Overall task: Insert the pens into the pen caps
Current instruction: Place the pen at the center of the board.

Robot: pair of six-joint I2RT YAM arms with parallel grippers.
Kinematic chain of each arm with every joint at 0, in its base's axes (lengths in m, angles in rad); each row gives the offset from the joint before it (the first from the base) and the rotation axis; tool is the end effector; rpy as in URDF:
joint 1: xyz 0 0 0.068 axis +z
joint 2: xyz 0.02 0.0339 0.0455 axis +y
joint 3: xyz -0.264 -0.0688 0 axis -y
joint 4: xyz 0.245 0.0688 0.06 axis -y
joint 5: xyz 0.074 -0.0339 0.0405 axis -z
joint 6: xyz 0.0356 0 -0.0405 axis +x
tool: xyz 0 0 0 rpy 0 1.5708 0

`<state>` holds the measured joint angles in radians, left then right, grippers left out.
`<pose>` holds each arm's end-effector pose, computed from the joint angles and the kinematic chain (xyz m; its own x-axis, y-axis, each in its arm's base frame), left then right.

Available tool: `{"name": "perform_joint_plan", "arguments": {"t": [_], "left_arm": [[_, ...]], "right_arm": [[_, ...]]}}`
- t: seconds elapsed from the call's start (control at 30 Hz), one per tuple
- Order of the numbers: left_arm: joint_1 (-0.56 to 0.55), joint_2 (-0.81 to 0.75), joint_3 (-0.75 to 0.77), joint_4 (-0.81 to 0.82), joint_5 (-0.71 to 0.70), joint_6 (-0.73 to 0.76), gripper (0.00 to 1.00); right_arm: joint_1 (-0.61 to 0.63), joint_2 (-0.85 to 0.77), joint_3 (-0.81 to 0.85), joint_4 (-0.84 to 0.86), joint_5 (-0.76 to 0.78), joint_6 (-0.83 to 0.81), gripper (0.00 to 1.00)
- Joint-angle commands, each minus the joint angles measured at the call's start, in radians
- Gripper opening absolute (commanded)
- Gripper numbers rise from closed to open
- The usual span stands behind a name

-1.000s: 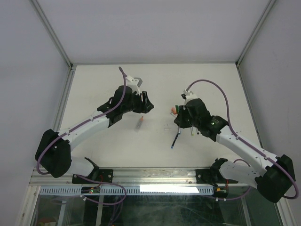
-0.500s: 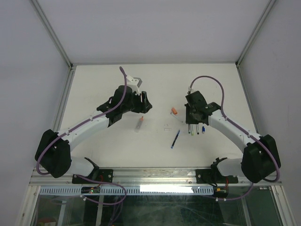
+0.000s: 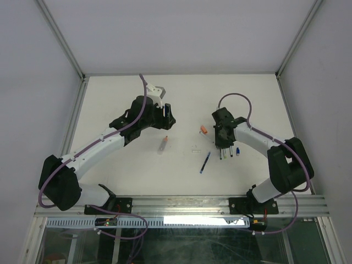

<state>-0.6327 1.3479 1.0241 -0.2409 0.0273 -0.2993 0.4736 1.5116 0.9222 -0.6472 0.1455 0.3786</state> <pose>0.2458 -0.1815 0.2913 -0.5922 0.0687 -0.8029 0.4553 0.8506 -0.2630 0.2491 0.1218 0.1875 -0.9323 -0.0669 -0.3554 -0.0693 0.9976 -0.0060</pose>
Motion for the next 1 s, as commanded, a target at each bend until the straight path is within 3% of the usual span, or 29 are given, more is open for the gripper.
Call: {"name": "perform_joint_plan", "arguments": {"t": [0.0,0.6,0.97], "left_arm": [[0.012,-0.033,0.026,0.004,-0.017,0.021,0.58],[0.011,-0.025,0.024,0.005,-0.029,0.027,0.58],[0.011,-0.021,0.027,0.003,-0.027,0.027,0.58]], "right_arm": [[-0.008,0.029,0.051,0.056,-0.016,-0.019,0.14],[-0.012,0.103,0.069,0.036,-0.006,-0.04,0.23],[-0.009,-0.09,0.089,0.024,-0.039,-0.031,0.24]]}}
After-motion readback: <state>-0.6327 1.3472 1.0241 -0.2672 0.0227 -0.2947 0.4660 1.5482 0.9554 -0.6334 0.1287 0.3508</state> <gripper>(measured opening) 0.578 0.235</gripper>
